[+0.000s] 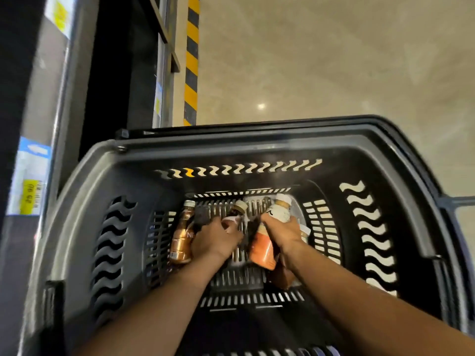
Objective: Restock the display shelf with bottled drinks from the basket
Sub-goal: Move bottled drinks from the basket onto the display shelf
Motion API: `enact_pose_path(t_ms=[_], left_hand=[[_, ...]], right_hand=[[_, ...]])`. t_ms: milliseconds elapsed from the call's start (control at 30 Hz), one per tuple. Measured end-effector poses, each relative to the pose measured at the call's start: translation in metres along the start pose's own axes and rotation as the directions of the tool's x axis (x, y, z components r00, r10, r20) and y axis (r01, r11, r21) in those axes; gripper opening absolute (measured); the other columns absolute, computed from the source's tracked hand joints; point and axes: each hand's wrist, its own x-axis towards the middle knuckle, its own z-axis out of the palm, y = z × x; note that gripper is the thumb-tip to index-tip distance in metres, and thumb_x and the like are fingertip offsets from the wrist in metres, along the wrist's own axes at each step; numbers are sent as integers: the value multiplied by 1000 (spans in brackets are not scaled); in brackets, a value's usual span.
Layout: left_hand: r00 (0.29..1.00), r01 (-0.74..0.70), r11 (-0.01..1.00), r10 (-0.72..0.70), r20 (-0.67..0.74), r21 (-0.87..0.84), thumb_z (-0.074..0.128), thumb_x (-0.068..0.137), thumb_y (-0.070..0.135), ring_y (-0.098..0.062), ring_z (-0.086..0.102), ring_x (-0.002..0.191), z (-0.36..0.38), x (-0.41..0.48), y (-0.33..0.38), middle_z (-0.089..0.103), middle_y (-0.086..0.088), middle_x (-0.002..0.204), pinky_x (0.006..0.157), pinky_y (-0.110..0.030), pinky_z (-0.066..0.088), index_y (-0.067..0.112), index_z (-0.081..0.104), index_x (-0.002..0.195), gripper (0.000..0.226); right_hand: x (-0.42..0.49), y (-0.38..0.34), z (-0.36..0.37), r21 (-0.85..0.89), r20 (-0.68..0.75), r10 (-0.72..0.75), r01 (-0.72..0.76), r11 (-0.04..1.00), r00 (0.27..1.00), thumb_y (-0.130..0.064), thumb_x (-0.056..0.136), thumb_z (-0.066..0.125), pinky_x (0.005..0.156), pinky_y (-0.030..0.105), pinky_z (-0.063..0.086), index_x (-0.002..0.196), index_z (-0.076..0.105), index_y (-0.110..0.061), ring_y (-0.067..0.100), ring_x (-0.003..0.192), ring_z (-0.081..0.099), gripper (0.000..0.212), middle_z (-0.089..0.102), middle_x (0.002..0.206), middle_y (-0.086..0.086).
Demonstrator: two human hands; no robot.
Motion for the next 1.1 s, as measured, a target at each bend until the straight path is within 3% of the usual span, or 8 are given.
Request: enact_pose_path(t_ms=[133, 267, 467, 667, 767, 867, 933, 1100], left_hand=[[995, 102, 923, -87, 58, -372, 72, 77, 52, -28, 60, 99, -37, -79, 15, 65, -7, 117, 86, -35, 49, 19, 54, 130, 65], [987, 138, 845, -74, 143, -516, 71, 81, 45, -28, 58, 116, -110, -175, 37, 61, -8, 130, 98, -35, 46, 15, 50, 137, 67], [991, 106, 680, -16, 130, -725, 72, 83, 33, -18, 62, 87, -254, -359, 54, 66, 3, 92, 64, -25, 43, 20, 64, 108, 29], [1000, 2, 524, -4, 0, -851, 76, 82, 34, -20, 71, 85, -369, -531, 45, 74, -1, 91, 83, -37, 56, 27, 67, 97, 19], [995, -67, 433, -32, -90, -899, 75, 84, 28, -22, 72, 80, -414, -609, 32, 75, -7, 90, 72, -33, 58, 21, 66, 102, 22], [967, -163, 354, -127, -220, -921, 74, 85, 28, -11, 68, 72, -438, -673, 15, 71, 0, 86, 56, -21, 48, 19, 65, 104, 23], [936, -208, 305, -215, -280, -929, 76, 82, 32, -12, 69, 74, -444, -715, 4, 72, 0, 86, 61, -23, 49, 19, 66, 100, 24], [823, -360, 146, -416, -387, -922, 76, 73, 42, -27, 73, 82, -434, -831, -27, 74, -9, 87, 83, -46, 58, 18, 64, 92, 34]], right_hand=[[-81, -13, -46, -128, 60, -106, 113, 985, 993, -46, 57, 79, 86, 37, 56, 116, 59, -25, 21, 91, 67, 66, 70, 100, -1], [-193, -41, -88, -193, 134, -183, 207, 959, 974, -40, 59, 76, 84, 41, 59, 111, 66, -22, 19, 88, 71, 57, 75, 96, -1], [-389, -98, -148, -260, 197, -331, 375, 890, 923, -44, 55, 77, 81, 47, 59, 109, 60, -28, 21, 83, 72, 59, 74, 89, -2], [-579, -141, -206, -225, 208, -497, 536, 814, 843, -47, 62, 77, 79, 41, 58, 103, 60, -24, 16, 81, 69, 50, 70, 89, -4], [-656, -156, -228, -213, 308, -592, 660, 720, 745, -50, 58, 75, 77, 38, 58, 103, 61, -25, 15, 83, 69, 53, 71, 91, -5], [-718, -166, -239, -226, 454, -654, 788, 572, 605, -35, 73, 79, 61, 21, 49, 103, 57, -24, 8, 78, 64, 38, 67, 89, -8], [-756, -170, -242, -206, 559, -657, 852, 481, 506, -31, 77, 79, 56, 17, 46, 101, 55, -26, 5, 74, 62, 34, 66, 87, -9], [-849, -154, -243, -55, 774, -586, 946, 318, 242, -33, 73, 82, 69, 39, 59, 98, 57, -30, 16, 78, 68, 35, 68, 87, -2]])
